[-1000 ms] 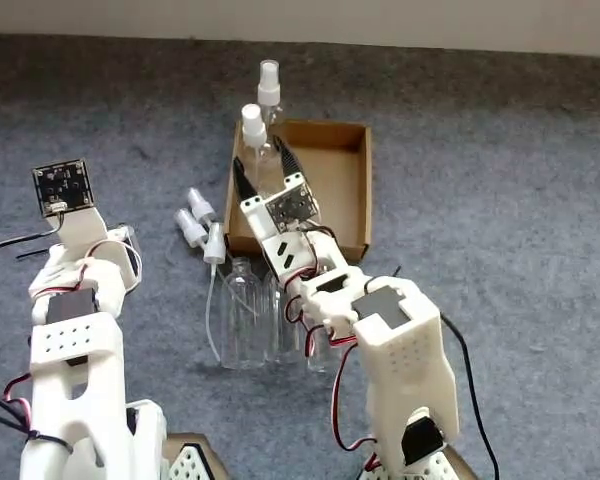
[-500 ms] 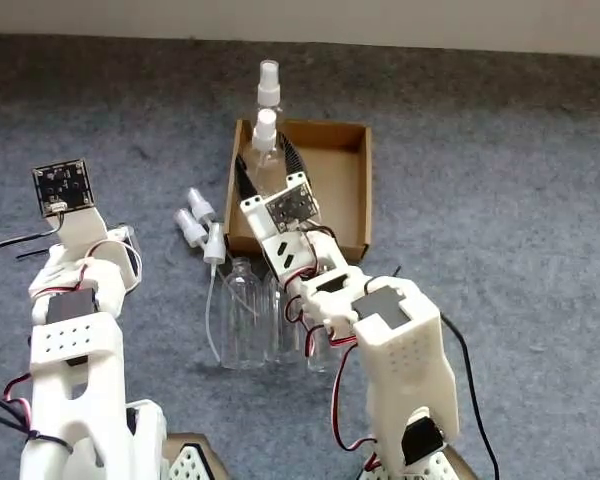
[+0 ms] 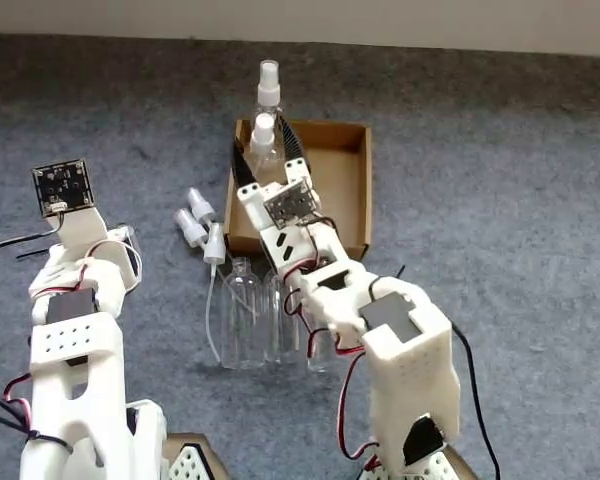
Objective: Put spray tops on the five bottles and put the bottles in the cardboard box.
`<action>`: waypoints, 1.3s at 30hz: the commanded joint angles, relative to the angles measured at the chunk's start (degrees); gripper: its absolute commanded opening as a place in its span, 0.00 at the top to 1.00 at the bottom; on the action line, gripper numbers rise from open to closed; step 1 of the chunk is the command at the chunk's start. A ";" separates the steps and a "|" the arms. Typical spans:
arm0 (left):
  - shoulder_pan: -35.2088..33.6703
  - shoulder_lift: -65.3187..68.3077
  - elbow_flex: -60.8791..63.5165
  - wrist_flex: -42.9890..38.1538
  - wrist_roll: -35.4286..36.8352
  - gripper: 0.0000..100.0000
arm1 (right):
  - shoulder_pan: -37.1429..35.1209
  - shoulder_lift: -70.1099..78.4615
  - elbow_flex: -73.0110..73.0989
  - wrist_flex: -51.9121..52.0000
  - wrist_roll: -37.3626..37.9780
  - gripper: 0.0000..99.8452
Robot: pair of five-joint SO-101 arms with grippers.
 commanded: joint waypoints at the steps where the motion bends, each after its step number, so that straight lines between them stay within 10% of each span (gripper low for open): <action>1: -0.84 -1.01 -0.48 -0.88 0.62 0.87 | -0.04 -7.16 -1.63 5.32 0.53 0.79; 10: -0.84 -1.01 -0.48 -0.88 0.62 0.87 | 1.54 -25.63 -1.19 23.25 0.53 0.79; 27: -0.84 -1.01 -0.40 -0.79 0.62 0.87 | -1.71 -75.91 -0.57 102.55 0.53 0.79; 39: -0.84 -1.01 1.36 -1.05 0.62 0.87 | -1.89 -100.35 17.10 125.49 0.53 0.79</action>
